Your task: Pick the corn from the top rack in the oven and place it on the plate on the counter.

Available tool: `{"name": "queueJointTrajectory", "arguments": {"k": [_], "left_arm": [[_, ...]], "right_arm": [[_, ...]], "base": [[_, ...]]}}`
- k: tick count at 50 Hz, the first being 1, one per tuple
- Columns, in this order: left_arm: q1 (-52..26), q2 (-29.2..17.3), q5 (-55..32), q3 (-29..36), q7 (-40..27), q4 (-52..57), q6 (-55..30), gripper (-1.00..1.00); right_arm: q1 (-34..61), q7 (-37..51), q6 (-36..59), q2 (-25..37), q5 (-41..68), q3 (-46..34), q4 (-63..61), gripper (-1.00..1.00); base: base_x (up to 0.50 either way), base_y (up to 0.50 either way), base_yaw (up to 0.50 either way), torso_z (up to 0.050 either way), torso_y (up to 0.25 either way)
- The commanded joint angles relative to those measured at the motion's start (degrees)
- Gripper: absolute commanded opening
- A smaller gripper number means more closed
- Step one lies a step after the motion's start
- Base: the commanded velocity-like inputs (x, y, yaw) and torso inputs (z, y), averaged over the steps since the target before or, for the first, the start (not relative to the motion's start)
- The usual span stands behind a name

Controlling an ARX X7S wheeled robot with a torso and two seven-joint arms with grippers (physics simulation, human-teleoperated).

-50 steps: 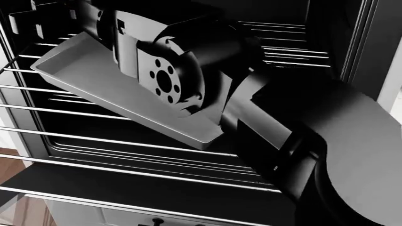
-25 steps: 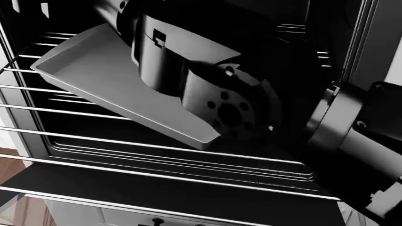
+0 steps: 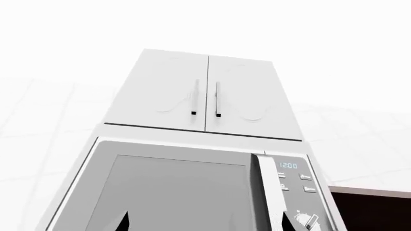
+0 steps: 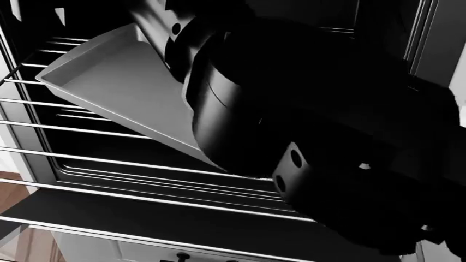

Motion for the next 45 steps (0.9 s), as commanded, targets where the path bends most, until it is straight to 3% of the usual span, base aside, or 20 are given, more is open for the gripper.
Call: {"name": "queueJointTrajectory", "arguments": {"k": [1, 11, 45], "left_arm": [[0.2, 1.2, -0.2, -0.7, 0.0, 0.0, -0.6, 1.0], [0.9, 2.1, -0.6, -1.6, 0.0, 0.0, -1.5, 1.0], [2.5, -1.3, 2.8, 4.1, 0.0, 0.0, 1.3, 1.0]], "right_arm": [[1.8, 6.2, -0.3, 5.5, -1.9, 2.0, -10.2, -1.0], [1.5, 8.5, -0.1, 6.5, -3.3, 1.9, -14.1, -1.0], [-4.5, 17.0, -0.9, 10.2, -9.5, -0.2, -26.1, -1.0]], "base": [[0.0, 0.0, 0.0, 0.0, 0.0], [0.0, 0.0, 0.0, 0.0, 0.0], [0.0, 0.0, 0.0, 0.0, 0.0]]}}
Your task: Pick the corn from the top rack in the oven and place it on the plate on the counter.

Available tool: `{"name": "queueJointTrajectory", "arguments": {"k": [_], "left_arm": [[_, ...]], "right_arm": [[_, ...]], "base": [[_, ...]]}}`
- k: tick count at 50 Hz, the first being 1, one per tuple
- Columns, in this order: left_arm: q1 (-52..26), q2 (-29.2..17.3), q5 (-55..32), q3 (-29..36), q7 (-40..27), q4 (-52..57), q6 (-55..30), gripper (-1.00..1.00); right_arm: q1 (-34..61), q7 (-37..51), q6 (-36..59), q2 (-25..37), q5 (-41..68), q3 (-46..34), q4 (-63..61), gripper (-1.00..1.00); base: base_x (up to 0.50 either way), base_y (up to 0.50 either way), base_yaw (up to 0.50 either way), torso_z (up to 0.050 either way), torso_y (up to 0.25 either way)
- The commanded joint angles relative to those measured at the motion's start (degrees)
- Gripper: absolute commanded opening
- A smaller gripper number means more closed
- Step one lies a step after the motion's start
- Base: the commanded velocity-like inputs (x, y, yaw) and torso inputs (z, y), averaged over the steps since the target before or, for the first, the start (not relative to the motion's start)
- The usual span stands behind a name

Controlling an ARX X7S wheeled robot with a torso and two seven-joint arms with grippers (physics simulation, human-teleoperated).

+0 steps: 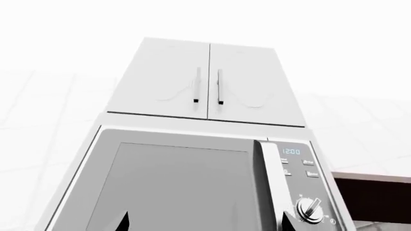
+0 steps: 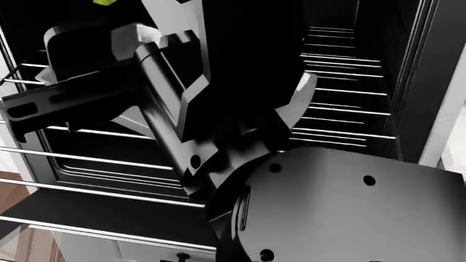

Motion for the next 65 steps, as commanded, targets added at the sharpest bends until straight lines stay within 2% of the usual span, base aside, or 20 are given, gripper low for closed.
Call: {"name": "queueJointTrajectory", "arguments": {"k": [1, 18, 35, 65], "left_arm": [[0.1, -0.5, 0.6, 1.3, 0.0, 0.0, 0.4, 1.0], [1.5, -0.6, 1.9, 2.2, 0.0, 0.0, 0.6, 1.0], [1.3, 0.4, 0.9, 0.9, 0.0, 0.0, -0.3, 1.0], [2.2, -0.3, 1.6, 0.2, 0.0, 0.0, 0.0, 1.0]], "right_arm": [[-2.3, 2.2, 0.0, 0.6, -2.9, -0.5, -3.0, -1.0], [-5.6, 5.3, 0.0, 5.6, -6.1, -1.7, -8.4, -1.0], [-7.6, 6.6, -0.2, 6.4, -7.3, -2.1, -9.9, -1.0], [-7.4, 7.4, 0.4, 5.8, -6.8, -1.3, -9.3, -1.0]], "base": [[0.0, 0.0, 0.0, 0.0, 0.0], [0.0, 0.0, 0.0, 0.0, 0.0], [0.0, -0.01, 0.0, 0.0, 0.0], [-0.07, -0.51, 0.0, 0.0, 0.0]]}}
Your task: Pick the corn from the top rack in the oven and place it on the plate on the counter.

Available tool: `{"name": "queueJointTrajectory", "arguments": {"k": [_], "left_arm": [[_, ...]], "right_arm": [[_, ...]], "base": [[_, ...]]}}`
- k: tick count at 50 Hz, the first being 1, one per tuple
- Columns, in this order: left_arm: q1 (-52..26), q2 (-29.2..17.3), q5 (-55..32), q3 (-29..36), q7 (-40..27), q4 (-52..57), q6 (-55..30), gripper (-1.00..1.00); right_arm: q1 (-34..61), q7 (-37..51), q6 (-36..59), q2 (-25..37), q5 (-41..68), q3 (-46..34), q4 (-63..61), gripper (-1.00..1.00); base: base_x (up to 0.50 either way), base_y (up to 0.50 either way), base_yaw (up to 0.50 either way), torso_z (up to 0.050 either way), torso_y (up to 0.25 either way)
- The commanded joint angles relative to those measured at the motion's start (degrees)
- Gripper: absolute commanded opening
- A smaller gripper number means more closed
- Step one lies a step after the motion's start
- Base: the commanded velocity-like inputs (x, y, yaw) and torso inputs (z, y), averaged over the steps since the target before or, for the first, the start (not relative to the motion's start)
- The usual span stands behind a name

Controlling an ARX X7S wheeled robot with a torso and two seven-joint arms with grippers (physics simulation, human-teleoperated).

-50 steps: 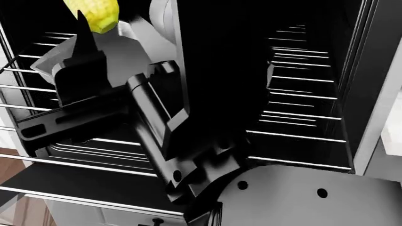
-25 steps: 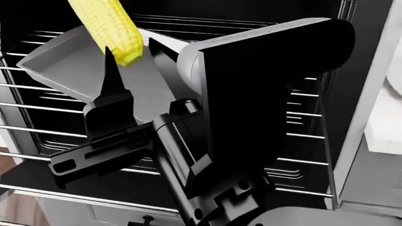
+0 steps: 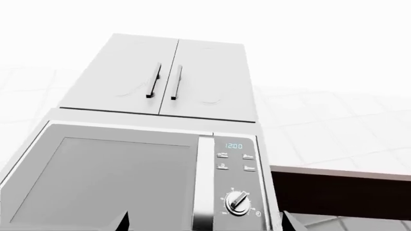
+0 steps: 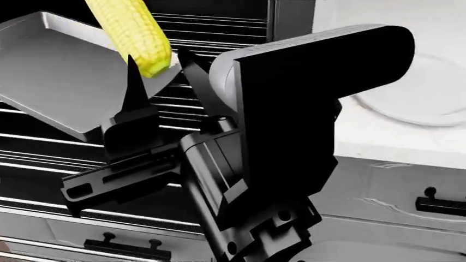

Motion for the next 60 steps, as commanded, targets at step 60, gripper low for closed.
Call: {"name": "queueJointTrajectory", "arguments": {"k": [60], "left_arm": [[0.2, 0.0, -0.2, -0.9, 0.0, 0.0, -0.2, 1.0]], "right_arm": [[-0.9, 1.3, 1.5, -1.1, -2.1, 1.5, -0.4, -1.0]], "base": [[0.03, -0.5, 0.0, 0.0, 0.0]]}}
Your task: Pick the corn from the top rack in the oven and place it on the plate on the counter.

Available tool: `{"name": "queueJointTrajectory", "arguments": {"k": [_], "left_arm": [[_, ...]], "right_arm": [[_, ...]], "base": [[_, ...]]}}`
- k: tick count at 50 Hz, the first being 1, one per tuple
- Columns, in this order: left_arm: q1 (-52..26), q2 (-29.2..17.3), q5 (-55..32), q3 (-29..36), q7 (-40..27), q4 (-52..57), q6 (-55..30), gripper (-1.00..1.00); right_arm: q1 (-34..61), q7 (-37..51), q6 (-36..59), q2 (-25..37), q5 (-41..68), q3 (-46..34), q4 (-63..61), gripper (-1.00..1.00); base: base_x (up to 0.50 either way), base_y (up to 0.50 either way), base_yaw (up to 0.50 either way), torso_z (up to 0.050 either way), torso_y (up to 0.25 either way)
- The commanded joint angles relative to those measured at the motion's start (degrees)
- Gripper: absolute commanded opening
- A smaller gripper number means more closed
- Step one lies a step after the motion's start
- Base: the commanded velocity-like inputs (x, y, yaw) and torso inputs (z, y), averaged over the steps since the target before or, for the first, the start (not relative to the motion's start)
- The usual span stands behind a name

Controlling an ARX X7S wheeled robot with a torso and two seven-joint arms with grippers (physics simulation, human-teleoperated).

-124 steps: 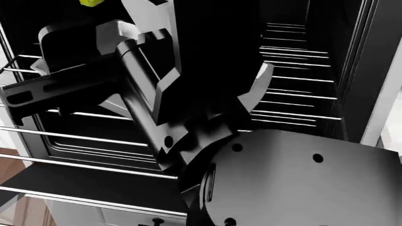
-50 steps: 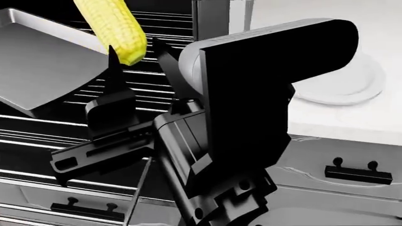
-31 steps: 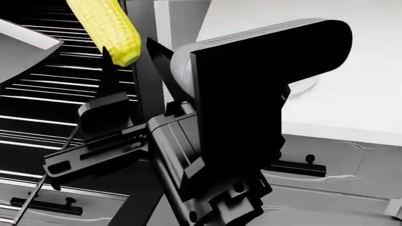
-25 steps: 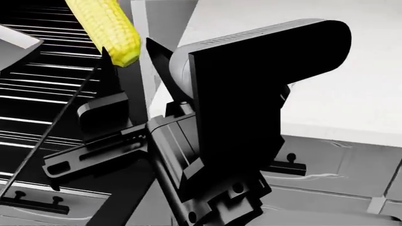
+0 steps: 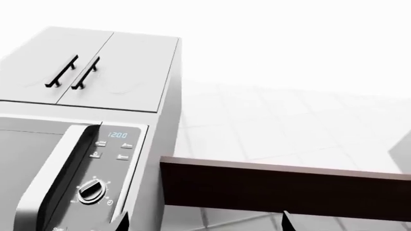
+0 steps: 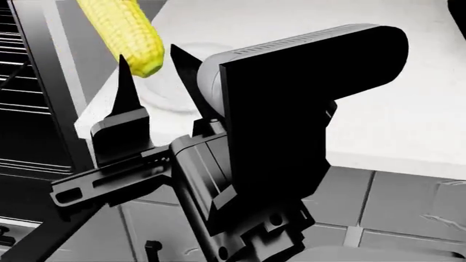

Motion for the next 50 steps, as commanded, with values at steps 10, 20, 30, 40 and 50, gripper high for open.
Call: {"name": "queueJointTrajectory", "arguments": {"k": [10, 20, 30, 40, 50], "left_arm": [[1.2, 0.5, 0.5, -0.7, 0.0, 0.0, -0.2, 1.0], [1.5, 0.6, 0.5, -0.9, 0.0, 0.0, -0.3, 1.0], [1.4, 0.9, 0.5, -1.0, 0.0, 0.0, -0.5, 1.0], [1.3, 0.9, 0.1, -1.7, 0.0, 0.0, -0.6, 1.0], [1.1, 1.2, -0.1, -2.0, 0.0, 0.0, -0.7, 1.0]], "right_arm": [[0.1, 1.9, 0.9, 0.1, -3.1, 1.0, -0.4, -1.0], [-0.2, 2.5, 1.6, -0.1, -1.5, 0.6, 0.0, -1.0], [-0.6, 1.9, 2.1, -0.2, -1.8, 0.3, 0.1, -1.0], [-0.5, 2.1, 2.4, -0.4, -1.7, 0.4, 0.0, -1.0], [-0.8, 2.3, 2.5, -0.5, -2.2, 0.5, -0.2, -1.0]], "base": [[0.04, -0.29, 0.0, 0.0, 0.0], [0.21, -0.04, 0.0, 0.0, 0.0], [0.52, -0.1, 0.0, 0.0, 0.0], [0.52, -0.1, 0.0, 0.0, 0.002], [0.52, -0.1, 0.0, 0.0, 0.001]]}}
